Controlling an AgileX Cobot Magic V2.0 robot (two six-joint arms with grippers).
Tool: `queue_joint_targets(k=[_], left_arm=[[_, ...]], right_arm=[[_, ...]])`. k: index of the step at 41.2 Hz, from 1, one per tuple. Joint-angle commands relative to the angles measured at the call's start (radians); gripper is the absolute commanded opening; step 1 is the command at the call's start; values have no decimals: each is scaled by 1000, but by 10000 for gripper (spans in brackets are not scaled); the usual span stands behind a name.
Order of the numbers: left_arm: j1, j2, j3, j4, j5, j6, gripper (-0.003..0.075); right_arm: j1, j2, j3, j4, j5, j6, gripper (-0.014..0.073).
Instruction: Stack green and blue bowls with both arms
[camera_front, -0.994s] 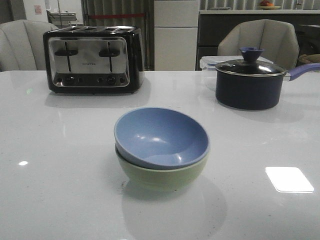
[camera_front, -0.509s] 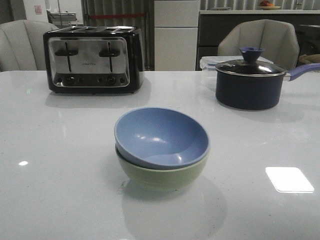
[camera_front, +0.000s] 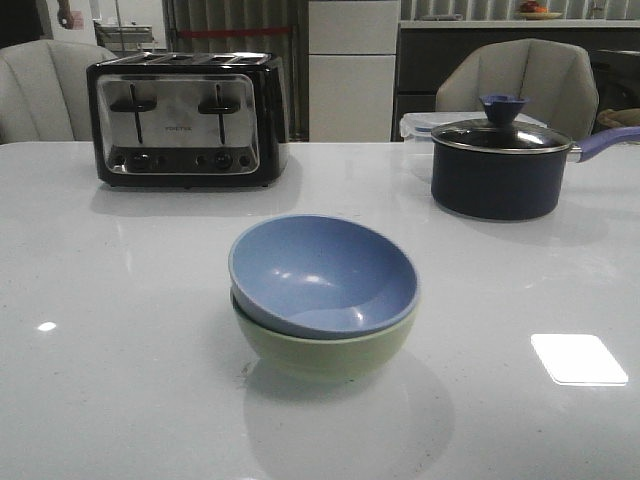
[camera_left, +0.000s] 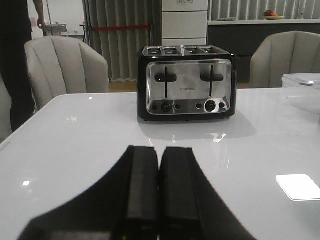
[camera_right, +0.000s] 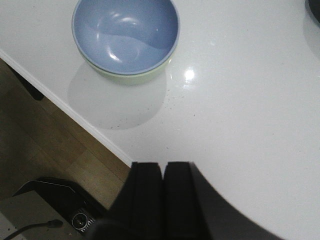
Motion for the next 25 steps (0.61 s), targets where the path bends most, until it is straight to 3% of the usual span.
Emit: queue_joint_targets(k=[1, 25], left_arm=[[5, -23, 5, 4, -96, -10, 94], [25, -23, 5, 56, -96, -95, 93]], right_arm=[[-2, -3, -27, -2, -63, -1, 28], [-2, -3, -27, -2, -63, -1, 28]])
